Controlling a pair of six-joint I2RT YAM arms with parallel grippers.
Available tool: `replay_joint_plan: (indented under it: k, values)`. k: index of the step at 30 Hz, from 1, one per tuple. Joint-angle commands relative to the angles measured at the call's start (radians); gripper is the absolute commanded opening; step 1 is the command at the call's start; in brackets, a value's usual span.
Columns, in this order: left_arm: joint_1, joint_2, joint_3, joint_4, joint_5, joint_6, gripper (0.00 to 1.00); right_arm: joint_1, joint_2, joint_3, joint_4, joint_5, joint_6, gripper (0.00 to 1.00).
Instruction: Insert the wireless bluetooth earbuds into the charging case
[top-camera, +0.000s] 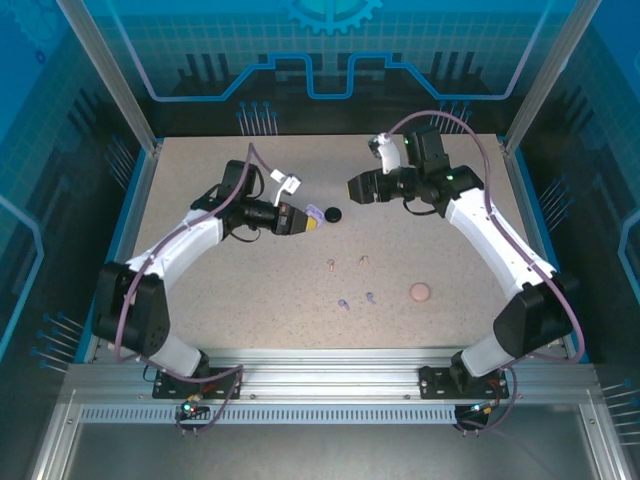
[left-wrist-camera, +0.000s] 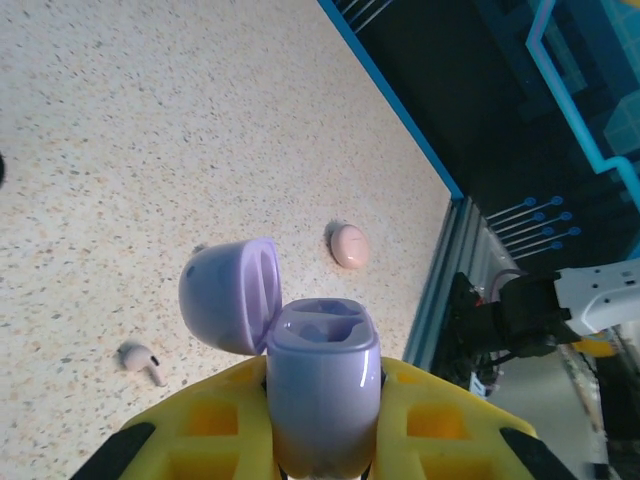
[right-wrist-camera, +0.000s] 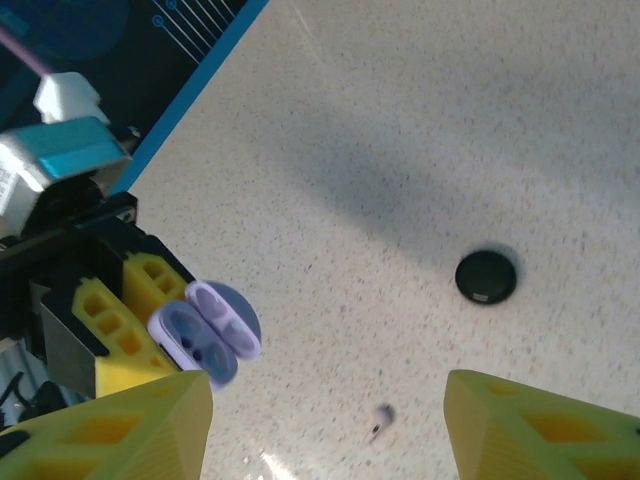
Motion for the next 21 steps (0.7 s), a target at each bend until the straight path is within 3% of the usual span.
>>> replay_joint_plan:
  k: [1,10,21]
  values:
    - [0.01,-0.106,-0.083,0.193,-0.085,-0.082,0.0,0.016,-0.023,-0.083,-0.044,0.027,0.096,0.64]
    - [0.006,-0.383,-0.353,0.64,-0.425,-0.206,0.0,0.202,-0.014,-0.243,-0.122,0.225,0.123,0.63]
    - [-0.002,-0.517,-0.383,0.717,-0.573,-0.183,0.0,0.453,0.109,-0.323,-0.19,0.437,0.078,0.58]
